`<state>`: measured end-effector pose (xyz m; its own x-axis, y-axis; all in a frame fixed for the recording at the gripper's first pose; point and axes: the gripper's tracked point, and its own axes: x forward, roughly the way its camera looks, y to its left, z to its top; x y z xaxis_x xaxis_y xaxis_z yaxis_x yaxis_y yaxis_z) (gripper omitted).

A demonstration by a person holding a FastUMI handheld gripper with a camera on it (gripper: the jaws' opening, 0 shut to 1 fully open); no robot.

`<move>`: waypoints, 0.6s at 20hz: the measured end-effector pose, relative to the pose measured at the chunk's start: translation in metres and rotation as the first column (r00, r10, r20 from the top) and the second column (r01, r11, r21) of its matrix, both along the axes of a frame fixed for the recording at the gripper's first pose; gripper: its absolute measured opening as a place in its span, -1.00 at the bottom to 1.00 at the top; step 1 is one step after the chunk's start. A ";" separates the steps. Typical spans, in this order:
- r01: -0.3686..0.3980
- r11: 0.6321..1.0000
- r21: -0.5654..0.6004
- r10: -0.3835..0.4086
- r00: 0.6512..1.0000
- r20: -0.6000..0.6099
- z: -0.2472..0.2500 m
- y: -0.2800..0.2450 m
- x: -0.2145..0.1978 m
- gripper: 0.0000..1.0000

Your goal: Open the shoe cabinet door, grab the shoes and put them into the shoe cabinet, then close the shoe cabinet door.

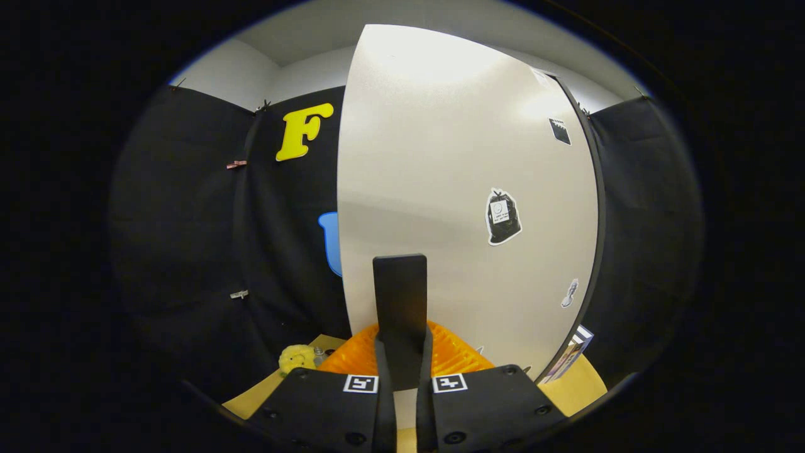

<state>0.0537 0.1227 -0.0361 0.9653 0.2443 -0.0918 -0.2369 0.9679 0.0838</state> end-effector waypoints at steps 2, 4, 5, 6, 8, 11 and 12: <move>-0.010 1.000 -0.008 0.010 1.000 0.003 0.002 -0.009 -0.008 -0.67; -0.013 1.000 -0.003 0.013 1.000 0.003 0.003 -0.017 -0.019 -0.67; -0.012 1.000 0.000 0.012 1.000 0.002 0.004 -0.022 -0.024 -0.68; -0.009 1.000 -0.001 0.009 1.000 0.004 0.004 -0.028 -0.030 -0.68; -0.002 1.000 -0.003 0.002 1.000 0.004 0.006 -0.041 -0.040 -0.68; 0.006 1.000 0.009 -0.006 1.000 -0.011 0.006 -0.062 -0.053 -0.68; 0.008 1.000 0.011 -0.008 1.000 -0.016 0.006 -0.069 -0.056 -0.68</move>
